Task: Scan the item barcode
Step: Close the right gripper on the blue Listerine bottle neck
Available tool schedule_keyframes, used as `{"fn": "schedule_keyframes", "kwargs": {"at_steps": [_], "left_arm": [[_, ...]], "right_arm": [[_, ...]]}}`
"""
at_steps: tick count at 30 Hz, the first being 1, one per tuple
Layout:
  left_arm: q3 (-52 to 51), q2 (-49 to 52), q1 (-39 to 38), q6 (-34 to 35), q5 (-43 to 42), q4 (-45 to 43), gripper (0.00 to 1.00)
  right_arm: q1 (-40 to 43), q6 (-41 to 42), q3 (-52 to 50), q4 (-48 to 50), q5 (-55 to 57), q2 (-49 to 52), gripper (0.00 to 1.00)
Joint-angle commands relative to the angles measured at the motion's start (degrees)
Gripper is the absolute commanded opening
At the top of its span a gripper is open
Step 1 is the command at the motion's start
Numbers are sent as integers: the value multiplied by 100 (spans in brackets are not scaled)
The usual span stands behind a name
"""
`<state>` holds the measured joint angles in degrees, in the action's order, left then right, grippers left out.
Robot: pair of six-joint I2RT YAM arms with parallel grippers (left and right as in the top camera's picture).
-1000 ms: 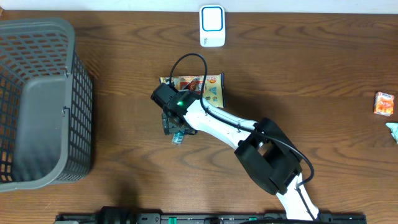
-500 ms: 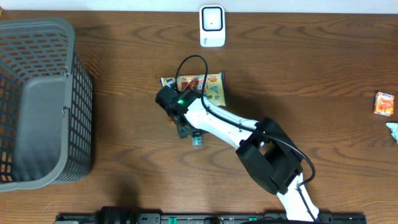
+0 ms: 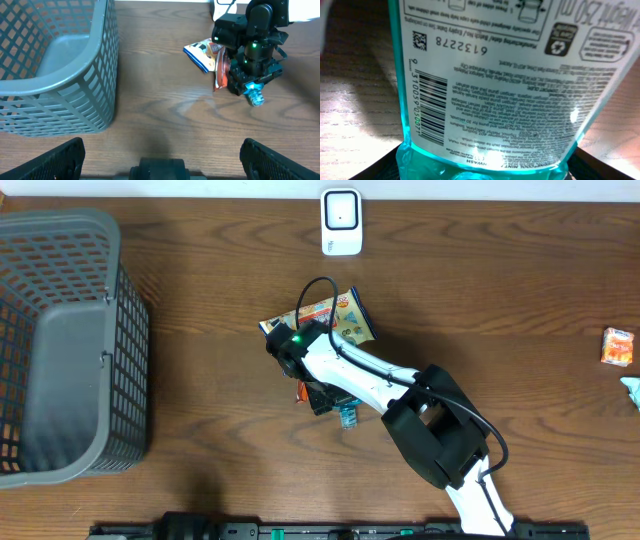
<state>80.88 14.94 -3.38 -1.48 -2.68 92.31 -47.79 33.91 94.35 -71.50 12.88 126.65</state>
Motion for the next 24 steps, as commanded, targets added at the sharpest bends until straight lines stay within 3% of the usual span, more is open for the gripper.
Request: {"fn": "schedule_keyframes", "kwargs": {"at_steps": [1, 7, 10, 13, 15, 18, 24], "left_arm": [[-13, 24, 31, 4, -28, 431, 99], [-13, 24, 31, 4, -28, 431, 99], [-13, 24, 31, 4, -28, 431, 99], [-13, 24, 31, 4, -28, 431, 99], [-13, 24, 31, 4, -28, 431, 99], [-13, 24, 31, 4, -28, 431, 99], [-13, 24, 31, 4, -28, 431, 99]], "right_arm": [[24, -35, 210, 33, 221, 74, 65], [35, -42, 262, -173, 317, 74, 54], [57, -76, 262, -509, 793, 74, 45], [59, -74, 262, -1064, 1486, 74, 44], [68, -48, 260, -1397, 1858, 74, 51], [107, 24, 260, -1652, 2214, 74, 74], [273, 229, 260, -1635, 2286, 74, 80]]}}
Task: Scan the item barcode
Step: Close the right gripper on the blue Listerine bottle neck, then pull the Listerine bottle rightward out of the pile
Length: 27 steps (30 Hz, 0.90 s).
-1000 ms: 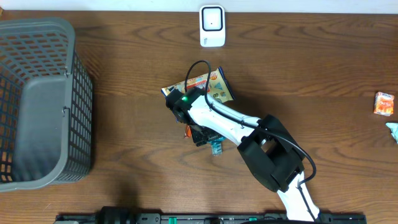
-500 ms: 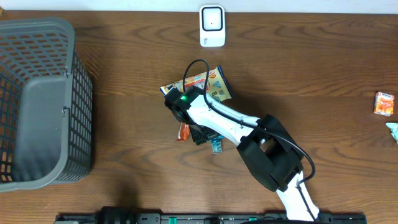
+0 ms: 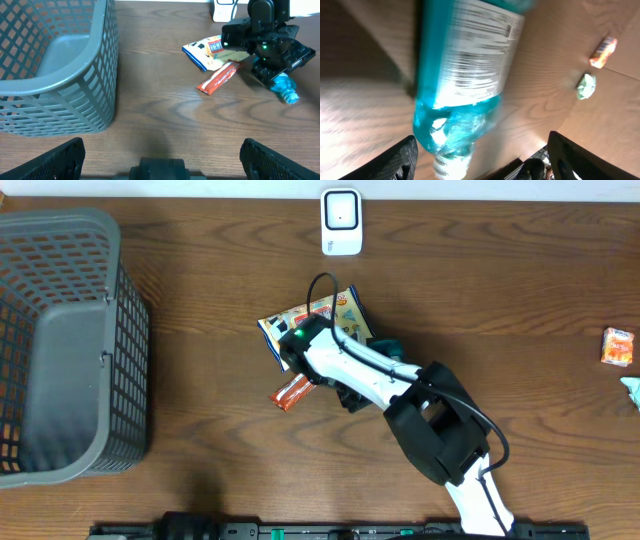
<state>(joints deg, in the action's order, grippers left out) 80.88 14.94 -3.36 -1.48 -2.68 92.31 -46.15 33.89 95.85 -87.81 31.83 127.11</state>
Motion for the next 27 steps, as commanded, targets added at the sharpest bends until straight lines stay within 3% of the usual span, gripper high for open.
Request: {"fn": "schedule_keyframes", "kwargs": {"at_steps": [1, 3, 5, 10, 13, 16, 20, 27], "left_arm": [[-13, 24, 28, 4, -28, 431, 99], [-13, 24, 28, 4, -28, 431, 99], [-13, 22, 28, 4, -28, 431, 99], [-13, 24, 28, 4, -28, 431, 99], [-13, 24, 28, 4, -28, 431, 99], [-13, 24, 28, 4, -28, 431, 99], [-13, 22, 28, 4, -28, 431, 99], [-13, 24, 28, 4, -28, 431, 99]], "right_arm": [[138, 317, 109, -2, 382, 28, 85], [197, 577, 109, 2, 297, 28, 97], [240, 634, 109, 79, -48, 28, 94], [271, 634, 109, 529, -1541, 28, 66], [240, 632, 109, 824, -2227, 28, 29], [177, 634, 87, 992, -2448, 28, 13], [144, 634, -87, 1174, -2409, 28, 5], [289, 640, -984, 1606, -2247, 31, 1]]}}
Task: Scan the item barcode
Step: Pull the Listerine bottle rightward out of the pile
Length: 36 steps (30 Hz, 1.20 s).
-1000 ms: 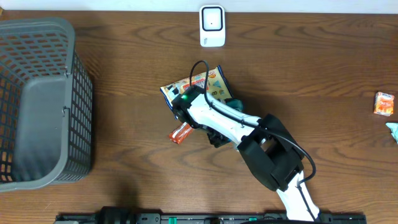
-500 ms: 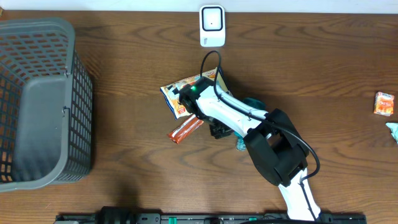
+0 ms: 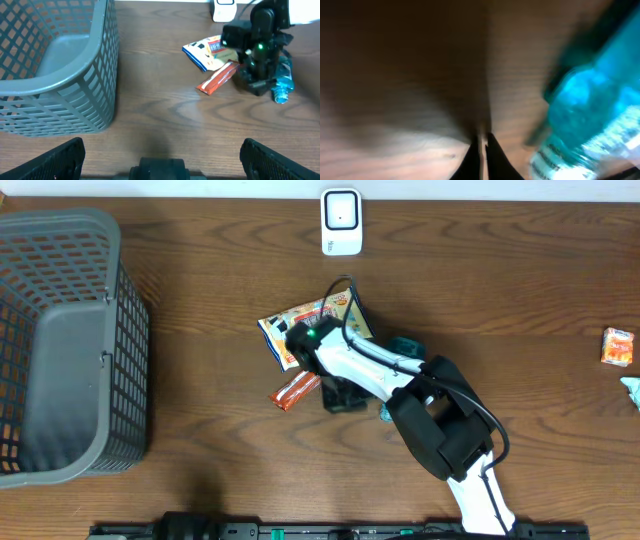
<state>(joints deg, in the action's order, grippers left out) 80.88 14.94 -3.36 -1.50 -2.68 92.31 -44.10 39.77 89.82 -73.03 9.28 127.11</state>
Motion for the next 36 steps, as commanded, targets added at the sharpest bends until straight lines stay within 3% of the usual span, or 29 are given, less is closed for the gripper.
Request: {"fn": "schedule_keyframes", "kwargs": {"at_steps": [1, 8, 20, 30, 36], "left_arm": [[-13, 24, 28, 7, -28, 431, 99], [-13, 24, 28, 7, -28, 431, 99], [-13, 22, 28, 7, -28, 431, 99], [-13, 24, 28, 7, -28, 431, 99], [-13, 22, 28, 7, -28, 431, 99]], "right_arm": [[140, 57, -529, 162, 39, 28, 1], [896, 306, -1086, -13, 483, 28, 1], [2146, 304, -763, -299, 1005, -101, 1], [2299, 562, -671, -369, 1078, -1010, 1], [2323, 754, -671, 256, 1174, -1845, 1]]}}
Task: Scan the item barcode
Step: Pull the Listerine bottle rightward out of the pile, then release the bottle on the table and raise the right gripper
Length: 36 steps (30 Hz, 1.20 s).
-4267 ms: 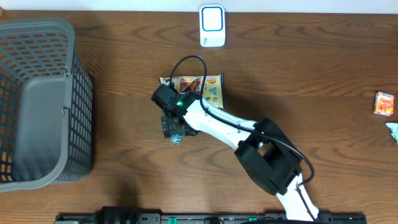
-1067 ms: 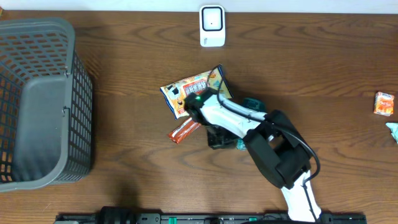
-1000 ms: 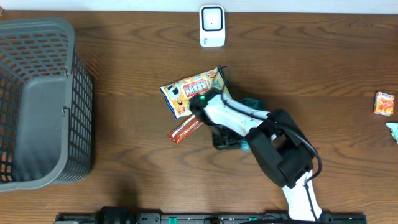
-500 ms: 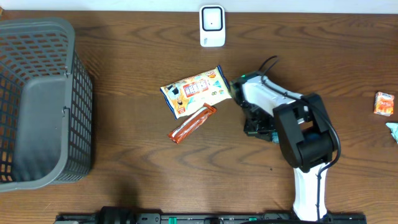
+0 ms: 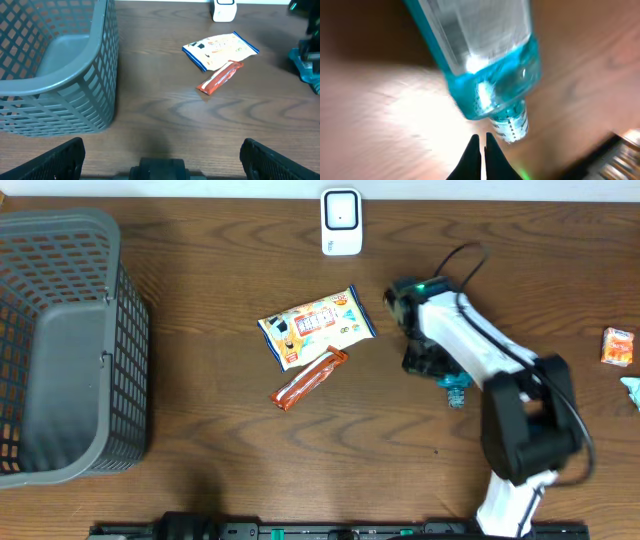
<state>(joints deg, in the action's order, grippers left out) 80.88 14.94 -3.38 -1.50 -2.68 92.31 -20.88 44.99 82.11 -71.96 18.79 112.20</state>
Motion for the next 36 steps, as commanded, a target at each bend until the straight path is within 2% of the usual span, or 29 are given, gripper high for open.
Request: {"fn": "schedule_keyframes", "kwargs": {"at_steps": [1, 4, 9, 11, 15, 18, 24, 30, 36], "left_arm": [[-13, 24, 31, 7, -28, 431, 99], [-13, 24, 31, 7, -28, 431, 99], [-13, 22, 31, 7, -28, 431, 99], [-13, 24, 31, 7, -28, 431, 99], [-13, 24, 31, 7, -28, 431, 99], [-13, 24, 31, 7, -28, 431, 99], [-13, 24, 31, 7, -28, 431, 99], [-13, 24, 31, 7, -28, 431, 99], [-13, 24, 31, 7, -28, 431, 99]], "right_arm": [[13, 232, 101, 267, 310, -439, 1], [138, 232, 101, 614, 640, -535, 1], [603, 236, 61, 1016, 896, -310, 8], [835, 326, 61, 1051, 872, -229, 1], [1320, 422, 61, 1362, 741, -177, 1], [1582, 157, 61, 1705, 83, -61, 1], [1746, -282, 59, 1781, -1303, 411, 1], [1545, -577, 61, 1998, -1523, 647, 1], [1346, -1954, 63, 2509, -2809, 647, 1]]}}
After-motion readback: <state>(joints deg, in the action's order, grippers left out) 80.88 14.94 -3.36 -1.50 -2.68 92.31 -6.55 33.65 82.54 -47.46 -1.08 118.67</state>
